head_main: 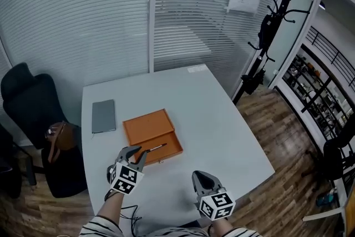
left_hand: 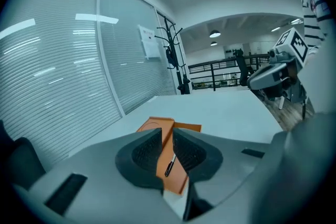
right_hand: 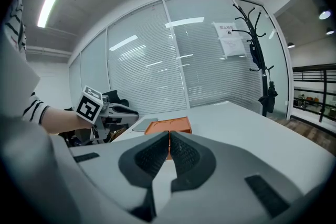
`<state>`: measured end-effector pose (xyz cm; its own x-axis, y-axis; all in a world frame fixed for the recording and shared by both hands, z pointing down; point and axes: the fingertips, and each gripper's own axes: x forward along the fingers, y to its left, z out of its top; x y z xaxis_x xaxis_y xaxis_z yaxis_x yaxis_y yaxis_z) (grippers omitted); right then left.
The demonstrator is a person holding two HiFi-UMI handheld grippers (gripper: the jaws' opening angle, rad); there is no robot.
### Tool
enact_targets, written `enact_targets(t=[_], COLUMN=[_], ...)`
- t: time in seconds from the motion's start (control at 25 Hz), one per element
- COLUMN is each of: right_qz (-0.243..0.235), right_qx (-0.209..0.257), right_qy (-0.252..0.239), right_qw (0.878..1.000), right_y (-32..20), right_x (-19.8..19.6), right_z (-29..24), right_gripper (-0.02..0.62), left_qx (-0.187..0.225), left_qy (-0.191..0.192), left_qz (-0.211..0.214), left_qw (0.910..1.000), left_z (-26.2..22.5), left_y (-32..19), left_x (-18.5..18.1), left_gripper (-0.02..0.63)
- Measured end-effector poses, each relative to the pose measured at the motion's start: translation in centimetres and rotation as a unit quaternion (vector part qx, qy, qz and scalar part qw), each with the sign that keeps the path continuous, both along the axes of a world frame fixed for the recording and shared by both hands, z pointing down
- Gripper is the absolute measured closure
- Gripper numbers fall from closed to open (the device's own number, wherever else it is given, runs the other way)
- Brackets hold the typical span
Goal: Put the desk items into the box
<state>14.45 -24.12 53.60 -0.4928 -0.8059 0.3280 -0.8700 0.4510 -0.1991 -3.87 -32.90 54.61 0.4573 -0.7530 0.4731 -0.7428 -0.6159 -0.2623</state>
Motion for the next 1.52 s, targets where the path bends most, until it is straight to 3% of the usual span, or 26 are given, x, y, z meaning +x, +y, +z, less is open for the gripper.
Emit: enact_targets(t=[0.28,0.72,1.52], right_qz=[0.011,0.012,0.003], right_qx=[0.008,0.024,0.027], right_qy=[0.007,0.011,0.020], right_qw=[1.000,1.000,0.999], right_y=[2.4,5.5,9.5], right_x=[-1.8,-3.6,-5.8], right_z=[-0.5,-1.5,-0.4], right_gripper=[0.569,0.569,0.571], left_qx=[0.026,0.042,0.055], left_qy=[0.040,0.079,0.090], left_qz=[-0.011,-0.004,-0.009], left_qw=[0.9988,0.9960,0.9944], left_z=[-2.8,-4.9,-4.4], left_y=[4.7,11.2,18.6], left_x=[-2.6,-3.8,-5.5], left_gripper=[0.542,0.565,0.577])
